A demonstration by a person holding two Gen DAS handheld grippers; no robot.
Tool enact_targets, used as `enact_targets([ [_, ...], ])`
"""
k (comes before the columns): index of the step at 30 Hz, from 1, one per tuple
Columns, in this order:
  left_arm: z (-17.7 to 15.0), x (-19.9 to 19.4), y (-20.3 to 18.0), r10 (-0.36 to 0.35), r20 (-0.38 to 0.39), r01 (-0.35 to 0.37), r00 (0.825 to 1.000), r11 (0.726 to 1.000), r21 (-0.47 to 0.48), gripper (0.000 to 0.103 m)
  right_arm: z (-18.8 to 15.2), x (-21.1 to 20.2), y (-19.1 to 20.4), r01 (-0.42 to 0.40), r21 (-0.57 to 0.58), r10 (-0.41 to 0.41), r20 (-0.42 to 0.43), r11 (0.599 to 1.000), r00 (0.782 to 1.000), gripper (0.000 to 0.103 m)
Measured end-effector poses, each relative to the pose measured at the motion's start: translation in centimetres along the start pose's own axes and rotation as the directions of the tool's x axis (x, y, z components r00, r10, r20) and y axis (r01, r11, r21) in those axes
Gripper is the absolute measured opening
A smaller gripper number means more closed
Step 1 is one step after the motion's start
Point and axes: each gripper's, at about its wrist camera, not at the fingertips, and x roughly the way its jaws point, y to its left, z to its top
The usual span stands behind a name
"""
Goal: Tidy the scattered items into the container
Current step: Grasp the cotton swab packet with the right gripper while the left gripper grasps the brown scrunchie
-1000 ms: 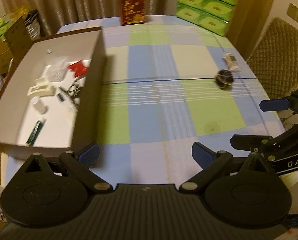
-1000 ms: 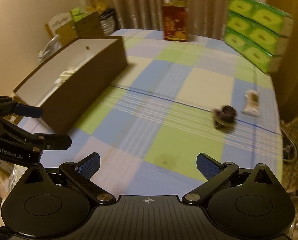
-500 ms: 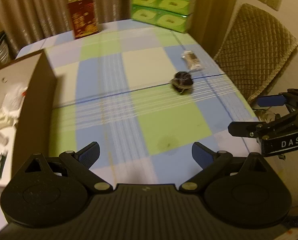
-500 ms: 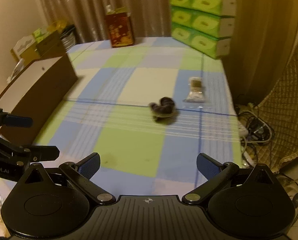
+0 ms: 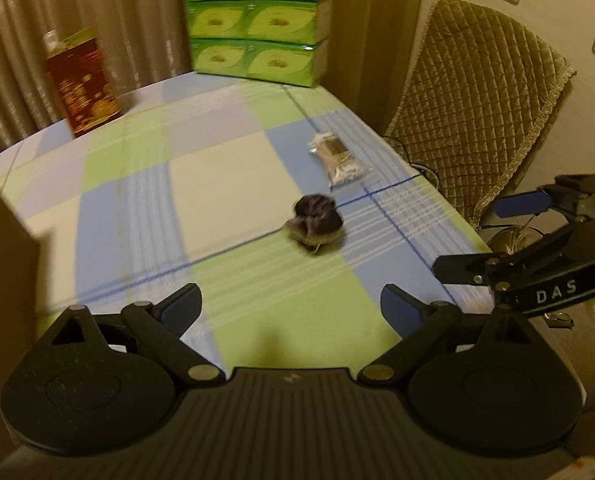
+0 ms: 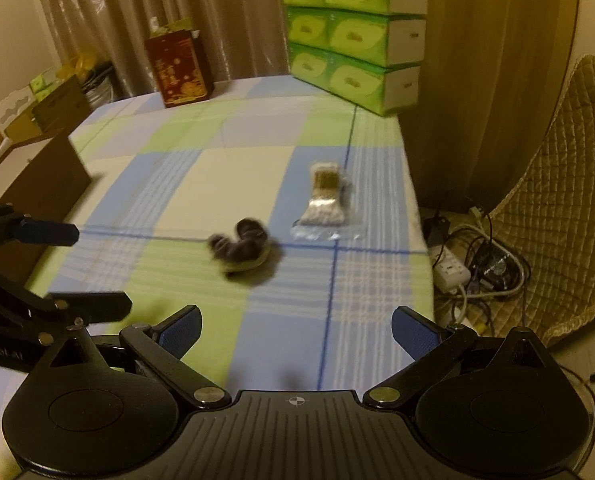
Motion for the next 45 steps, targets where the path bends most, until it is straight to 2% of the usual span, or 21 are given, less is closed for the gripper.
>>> enact_targets([
  [4, 1.3, 2.8, -0.4, -0.022, 0.005, 0.022, 1.0, 0.999, 0.031, 0.087, 1.4, 1.6, -1.6, 0.009, 0.003, -0.009, 0.002, 1.0, 1.0, 0.099],
  [8, 2.6, 5.7, -0.3, -0.043, -0.006, 0.043, 0.999, 0.998, 0.045, 0.075, 2.4, 3.0, -3.2, -0.006, 0.024, 0.006, 0.002, 1.0, 1.0, 0.099],
  [12, 3.5, 8.1, -0.3, -0.055, -0.024, 0.056, 0.998, 0.996, 0.063, 0.073, 3.4, 4.8, -4.1, -0.004, 0.022, 0.004, -0.009, 1.0, 1.0, 0.098],
  [15, 4.1, 9.6, -0.4, -0.047, -0.036, 0.049, 0.998, 0.995, 0.082, 0.072, 4.1, 6.1, -4.5, -0.007, 0.019, 0.008, -0.015, 1.0, 1.0, 0.094],
  [21, 4.7, 12.6, -0.7, -0.05, -0.064, 0.057, 0.997, 0.993, 0.102, 0.062, 5.3, 8.1, -5.3, -0.014, 0.026, 0.014, -0.022, 1.0, 1.0, 0.093],
  [23, 4.8, 13.5, -0.7, -0.062, -0.082, 0.07, 0.995, 0.992, 0.108, 0.047, 5.6, 8.5, -5.4, -0.02, 0.027, 0.02, -0.022, 0.999, 1.0, 0.093],
  [25, 4.8, 13.8, -0.6, -0.068, -0.079, 0.077, 0.995, 0.99, 0.115, 0.045, 5.9, 9.0, -5.5, -0.024, 0.024, 0.025, -0.021, 0.999, 0.999, 0.093],
  [27, 4.8, 13.8, -0.5, -0.072, -0.069, 0.08, 0.995, 0.988, 0.129, 0.038, 6.1, 9.4, -5.5, -0.028, 0.02, 0.029, -0.02, 0.999, 0.999, 0.092],
  [29, 4.8, 13.7, -0.2, -0.068, -0.055, 0.075, 0.996, 0.988, 0.134, 0.024, 6.4, 9.9, -5.4, -0.029, 0.014, 0.029, -0.024, 0.999, 0.999, 0.092],
  [33, 5.2, 13.5, 1.2, -0.043, -0.031, 0.046, 0.999, 0.994, 0.096, 0.018, 7.0, 11.1, -4.9, -0.032, -0.011, 0.031, -0.025, 0.999, 0.999, 0.089],
  [36, 5.5, 13.6, 2.4, 0.052, -0.015, -0.051, 0.999, 0.995, 0.09, 0.013, 7.6, 12.3, -4.4, -0.029, -0.031, 0.028, -0.028, 0.999, 0.999, 0.086],
  [37, 5.5, 13.7, 3.0, 0.06, -0.018, -0.059, 0.998, 0.995, 0.074, 0.013, 7.7, 12.7, -4.3, -0.027, -0.036, 0.026, -0.029, 0.999, 0.999, 0.083],
  [39, 5.6, 13.7, 4.4, 0.06, -0.025, -0.059, 0.998, 0.998, 0.027, 0.013, 7.9, 13.5, -4.1, -0.024, -0.046, 0.023, -0.03, 0.999, 0.999, 0.075],
  [41, 5.6, 13.6, 5.3, 0.087, -0.024, -0.087, 0.996, 0.996, 0.011, 0.012, 8.1, 14.4, -3.9, -0.028, -0.054, 0.026, -0.037, 0.998, 0.999, 0.059],
  [45, 5.1, 13.0, 6.6, 0.108, -0.027, -0.108, 0.994, 0.994, -0.02, 0.01, 8.0, 15.5, -3.3, -0.008, -0.087, 0.005, -0.033, 0.996, 0.999, 0.044],
])
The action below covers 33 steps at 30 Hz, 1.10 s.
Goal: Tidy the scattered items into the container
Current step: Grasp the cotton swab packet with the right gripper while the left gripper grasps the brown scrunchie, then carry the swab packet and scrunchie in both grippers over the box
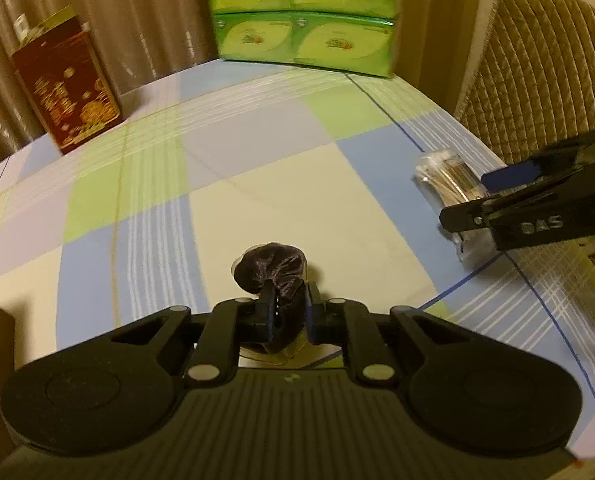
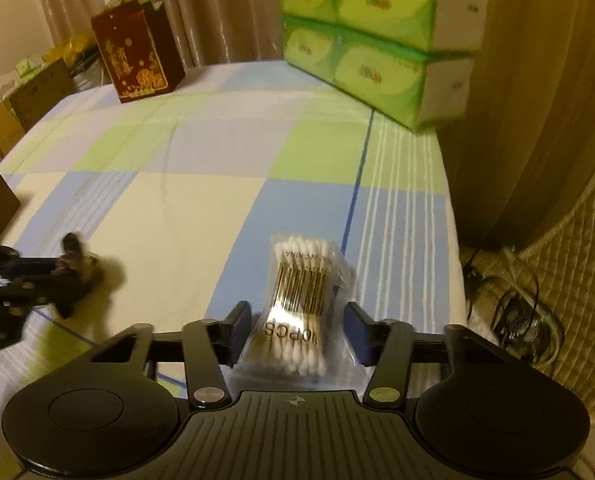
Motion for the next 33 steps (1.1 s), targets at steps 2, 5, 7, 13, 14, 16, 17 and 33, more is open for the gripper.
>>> enact_targets([
  [2, -0.4, -0.4, 0.4, 0.012, -0.004, -0.012, 1.0, 1.0, -0.008, 0.01, 0.0, 0.0, 0.5, 0.003, -0.032, -0.003, -0.003, 0.999, 1.0, 0.032],
  [5, -1.3, -1.2, 1.1, 0.022, -0.012, -0.022, 1.0, 0.999, -0.028, 0.01, -0.2, -0.1, 1.0, -0.02, -0.045, 0.02, -0.006, 0.999, 1.0, 0.024],
  [7, -1.9, -1.7, 1.4, 0.028, -0.017, -0.029, 0.999, 0.999, -0.044, 0.01, -0.5, -0.4, 1.5, -0.022, -0.058, 0.021, -0.012, 0.998, 1.0, 0.023],
  [13, -3.1, -3.1, 2.3, 0.058, -0.026, -0.06, 0.998, 0.995, -0.084, 0.01, -1.2, -2.5, 4.1, -0.036, -0.098, 0.034, -0.025, 0.994, 0.999, 0.022],
  [14, -3.3, -3.5, 2.5, 0.059, -0.025, -0.061, 0.998, 0.994, -0.091, 0.01, -1.3, -2.9, 4.6, -0.039, -0.104, 0.037, -0.025, 0.994, 0.999, 0.022],
  [16, -3.6, -4.2, 2.5, 0.061, -0.019, -0.063, 0.998, 0.993, -0.099, 0.01, -1.3, -3.9, 5.6, -0.052, -0.112, 0.05, -0.023, 0.992, 0.998, 0.022],
  [17, -3.7, -4.6, 2.6, 0.062, -0.015, -0.064, 0.998, 0.993, -0.102, 0.01, -1.2, -4.4, 6.1, -0.06, -0.115, 0.058, -0.024, 0.992, 0.998, 0.022],
  [33, -5.6, -12.5, 4.3, 0.07, 0.095, -0.053, 0.993, 0.984, -0.172, 0.01, -1.2, -9.6, 14.0, -0.146, -0.178, 0.146, -0.015, 0.973, 0.989, 0.022],
])
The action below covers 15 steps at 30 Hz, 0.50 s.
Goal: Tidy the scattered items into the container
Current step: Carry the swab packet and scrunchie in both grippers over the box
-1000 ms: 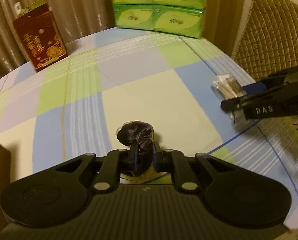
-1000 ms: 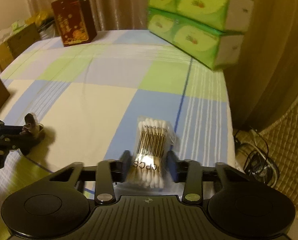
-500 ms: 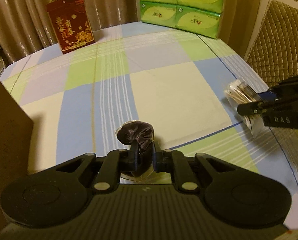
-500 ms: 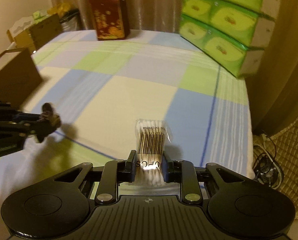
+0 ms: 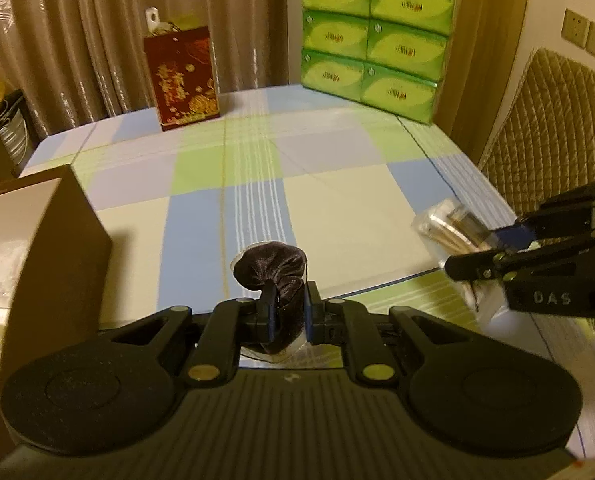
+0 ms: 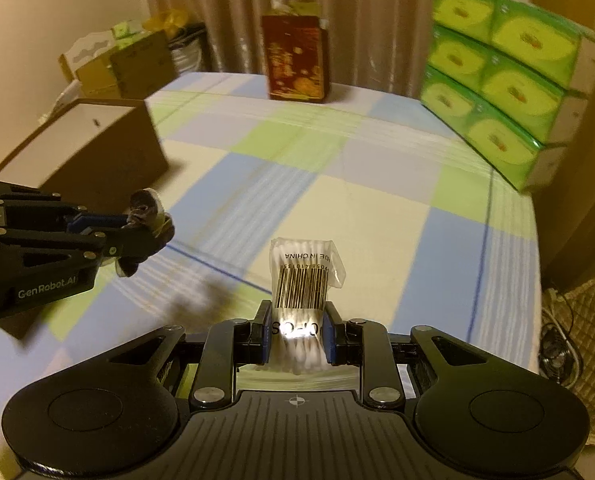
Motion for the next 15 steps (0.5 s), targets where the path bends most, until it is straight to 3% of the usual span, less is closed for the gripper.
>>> enact_targets([
  [8, -1.2, -5.2, 3.2, 0.005, 0.046, -0.003, 0.999, 0.999, -0.033, 0.01, 1.1, -1.4, 5.8, -0.043, -0.038, 0.044, 0.026, 0.998, 0.999, 0.022],
  [15, -2.5, -10.0, 7.7, 0.053, 0.089, -0.046, 0.995, 0.996, -0.081, 0.01, 2.5, -2.0, 11.9, -0.112, -0.082, 0.117, 0.059, 0.99, 0.991, 0.022],
])
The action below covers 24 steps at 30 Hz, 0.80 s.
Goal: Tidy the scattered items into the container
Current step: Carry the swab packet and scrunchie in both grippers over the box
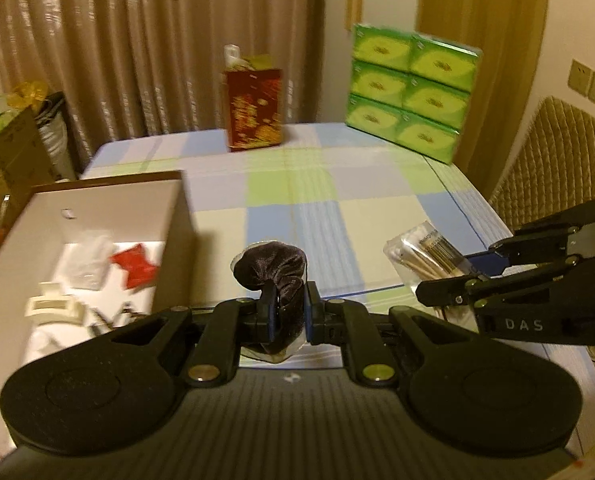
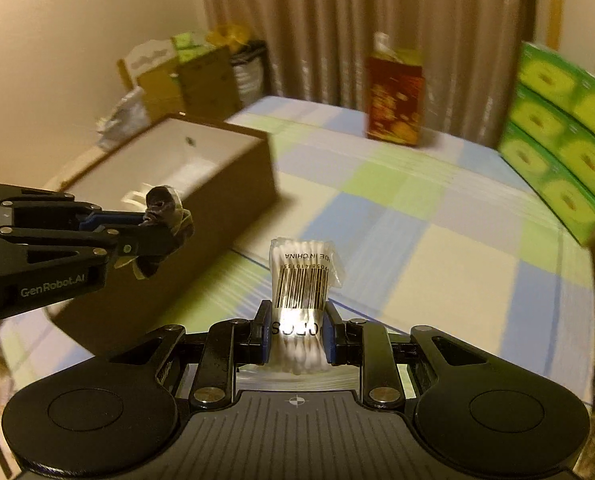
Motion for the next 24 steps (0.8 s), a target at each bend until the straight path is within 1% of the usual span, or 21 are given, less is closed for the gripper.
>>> enact_targets([
  [8, -1.5, -5.1, 7.1, 0.09, 0.028, -0.088, 0.996, 0.994, -0.062, 0.01, 2.5, 1.8, 7.3, -0.115, -0.059, 0.117, 0.029, 0.992, 0.993, 0.022],
  [12, -2.4, -7.1, 11.0, 0.138, 0.02, -0.136, 0.99, 0.987, -0.081, 0.01, 3.6, 3.2, 10.9, -0.165, -0.088, 0.168, 0.029, 0.982, 0.985, 0.022],
  [15, -3.0, -7.9, 13.7, 0.161, -0.003, -0.16, 0.987, 0.983, -0.093, 0.01, 4.4, 4.7, 13.4, -0.198, -0.106, 0.201, 0.018, 0.974, 0.979, 0.022],
  [18, -3.4, -8.1, 15.9, 0.171, -0.028, -0.173, 0.985, 0.98, -0.095, 0.01, 5.0, 6.4, 15.5, -0.221, -0.118, 0.222, -0.006, 0.968, 0.975, 0.022],
  [20, -3.5, -7.9, 17.1, 0.163, -0.046, -0.167, 0.986, 0.982, -0.094, 0.01, 5.2, 7.9, 16.7, -0.224, -0.132, 0.222, -0.031, 0.966, 0.975, 0.022],
  [24, -3.9, -6.8, 19.0, 0.117, -0.09, -0.126, 0.989, 0.986, -0.109, 0.01, 5.2, 11.1, 18.5, -0.225, -0.154, 0.212, -0.099, 0.962, 0.972, 0.022],
])
